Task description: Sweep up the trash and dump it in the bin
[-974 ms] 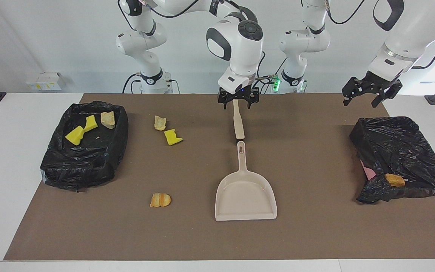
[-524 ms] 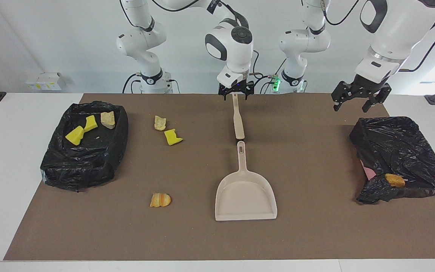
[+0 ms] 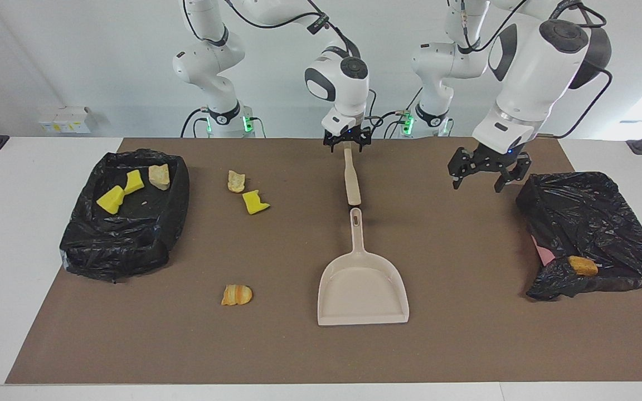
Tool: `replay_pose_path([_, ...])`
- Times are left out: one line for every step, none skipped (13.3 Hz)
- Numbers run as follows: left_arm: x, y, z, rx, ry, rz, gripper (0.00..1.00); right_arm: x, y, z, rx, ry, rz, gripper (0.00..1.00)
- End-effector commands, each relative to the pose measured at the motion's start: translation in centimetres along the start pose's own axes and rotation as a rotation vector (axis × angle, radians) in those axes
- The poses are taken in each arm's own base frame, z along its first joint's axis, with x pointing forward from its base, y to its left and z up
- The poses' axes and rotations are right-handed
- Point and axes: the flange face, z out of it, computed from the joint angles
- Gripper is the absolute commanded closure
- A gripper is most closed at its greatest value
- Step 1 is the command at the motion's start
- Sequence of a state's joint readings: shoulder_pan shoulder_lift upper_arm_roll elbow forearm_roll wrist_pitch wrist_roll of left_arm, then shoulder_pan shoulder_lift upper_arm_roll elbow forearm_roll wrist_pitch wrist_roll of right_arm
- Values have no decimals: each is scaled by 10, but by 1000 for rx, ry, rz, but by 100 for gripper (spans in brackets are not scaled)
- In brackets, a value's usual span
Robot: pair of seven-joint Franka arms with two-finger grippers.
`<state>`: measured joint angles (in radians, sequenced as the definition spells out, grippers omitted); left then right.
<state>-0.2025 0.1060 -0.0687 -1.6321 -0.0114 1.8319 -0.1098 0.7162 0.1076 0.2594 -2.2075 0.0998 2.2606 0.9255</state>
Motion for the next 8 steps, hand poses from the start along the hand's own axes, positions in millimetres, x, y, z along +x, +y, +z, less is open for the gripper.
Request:
replay_pose_path([12,33,32,1,13,-9,0,0,0,-5,29,3,34,13])
replay_pose_path([15,54,47,0,6,-9,0,0,0,-3,27,-1,35,17])
replay_pose_path([18,77,74,10,-19,-19,0,1,-1,-4,28,-1,42,29])
replay_pose_path([19,107,103,12,-40,-23,0,2,-2,-6,32,2,44,55])
replay_pose_path([24,121,115,14,-20,-22,0,3,-6,-9,38,4,43,85])
replay_pose_path([24,126,122,10,-18,-25,0,5,-9,-11,40,3,44,100])
replay_pose_path([20,142,127,7,-25,-20,0,5,-10,-12,43,7,42,100])
replay_pose_path([18,152,132,5,-18,-19,0,5,-11,-16,48,11,41,100])
